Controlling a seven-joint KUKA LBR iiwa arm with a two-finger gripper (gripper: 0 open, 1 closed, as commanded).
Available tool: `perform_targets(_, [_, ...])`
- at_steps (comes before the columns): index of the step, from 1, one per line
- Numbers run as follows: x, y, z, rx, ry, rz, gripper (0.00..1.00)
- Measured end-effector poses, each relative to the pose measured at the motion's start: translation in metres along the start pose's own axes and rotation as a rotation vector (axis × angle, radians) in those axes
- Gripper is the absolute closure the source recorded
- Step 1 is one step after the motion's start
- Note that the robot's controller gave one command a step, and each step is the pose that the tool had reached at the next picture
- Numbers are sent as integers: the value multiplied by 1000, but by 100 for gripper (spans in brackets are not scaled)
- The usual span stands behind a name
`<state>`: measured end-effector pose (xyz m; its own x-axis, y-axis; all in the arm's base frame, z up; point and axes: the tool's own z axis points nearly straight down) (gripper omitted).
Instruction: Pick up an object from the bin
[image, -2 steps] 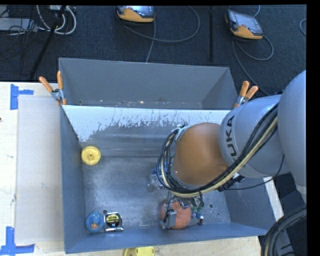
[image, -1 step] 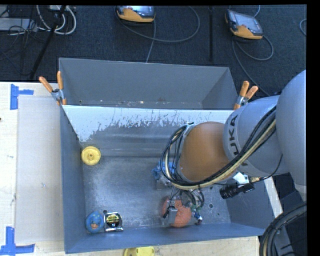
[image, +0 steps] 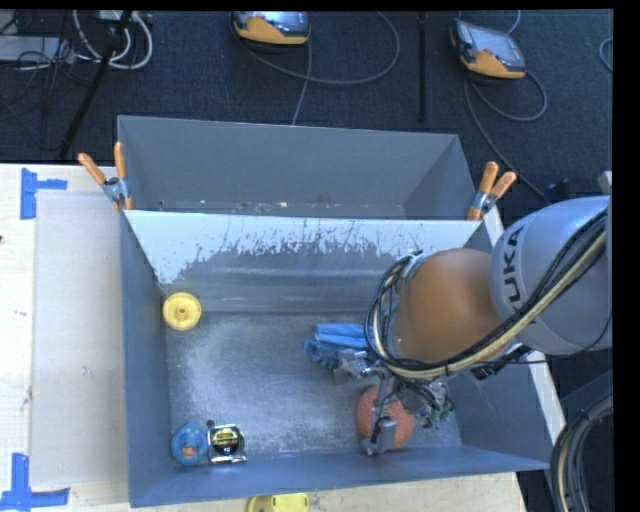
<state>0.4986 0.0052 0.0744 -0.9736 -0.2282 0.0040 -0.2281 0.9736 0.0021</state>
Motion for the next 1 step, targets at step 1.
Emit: perform_targets(1, [10,-39,0,3,-1,-9,0])
